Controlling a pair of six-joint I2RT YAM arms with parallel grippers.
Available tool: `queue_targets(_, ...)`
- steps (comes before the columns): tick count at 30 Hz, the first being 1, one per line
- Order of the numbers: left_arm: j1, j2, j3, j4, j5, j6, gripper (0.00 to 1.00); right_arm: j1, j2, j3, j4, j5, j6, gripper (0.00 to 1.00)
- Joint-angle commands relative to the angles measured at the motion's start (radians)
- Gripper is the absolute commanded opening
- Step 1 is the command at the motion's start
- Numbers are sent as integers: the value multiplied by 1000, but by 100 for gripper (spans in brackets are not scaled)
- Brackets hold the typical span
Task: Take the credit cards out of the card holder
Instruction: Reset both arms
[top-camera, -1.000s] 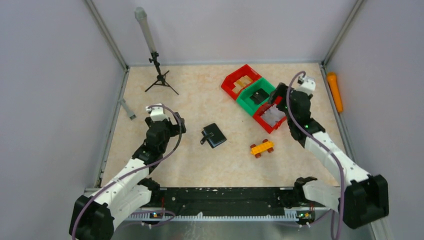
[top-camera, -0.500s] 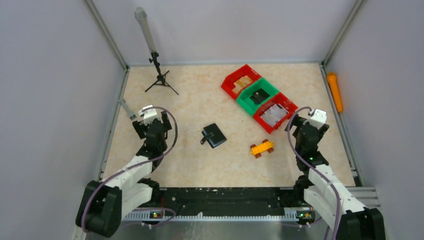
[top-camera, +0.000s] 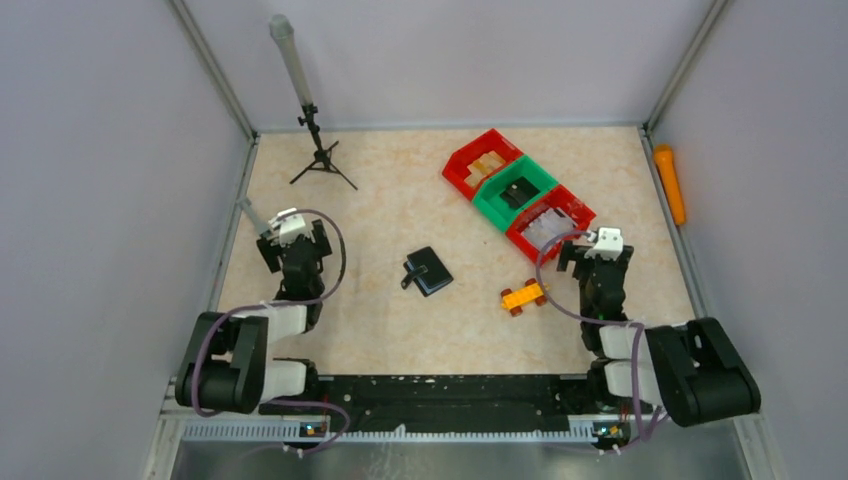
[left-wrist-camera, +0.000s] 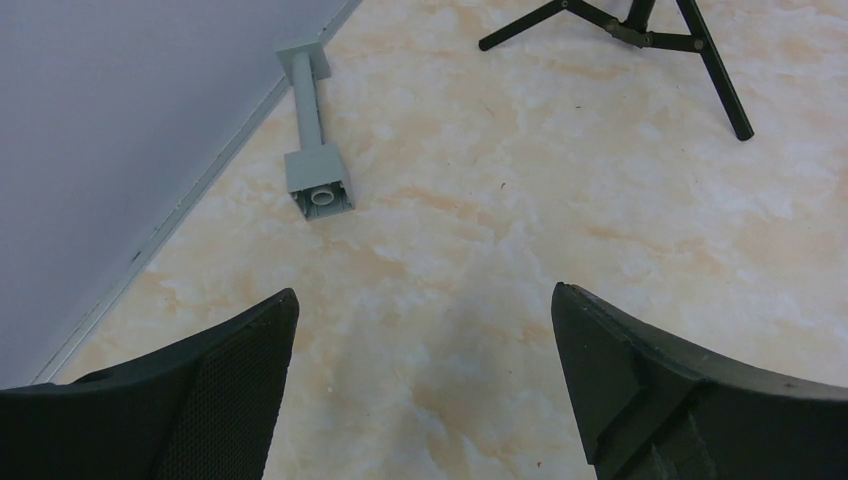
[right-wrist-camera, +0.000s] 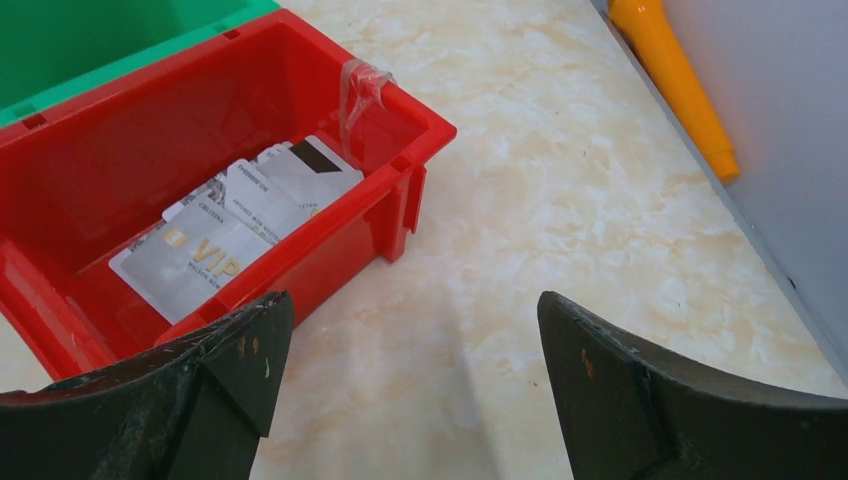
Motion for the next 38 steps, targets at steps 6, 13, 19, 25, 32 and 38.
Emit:
queue_targets(6,99,214,9,361,315,49,98,-39,261,26,433,-9,12,93)
queue_targets(13,101,189,18,295,331,44,99,-54,285,118,286,73,74,88)
queue_targets(19,115,190,46,243,346,29,99,-76,285,131,258,50,91,99)
queue_targets(25,115,190,47,241,348,30,99,-76,285,130,257,48,92,99)
queue_targets(32,115,192,47,240,348,30,99,-74,285,130,258,48,92,99)
queue_targets(38,118,191,49,236,354,28,99,-75,285,130,257,49,92,99)
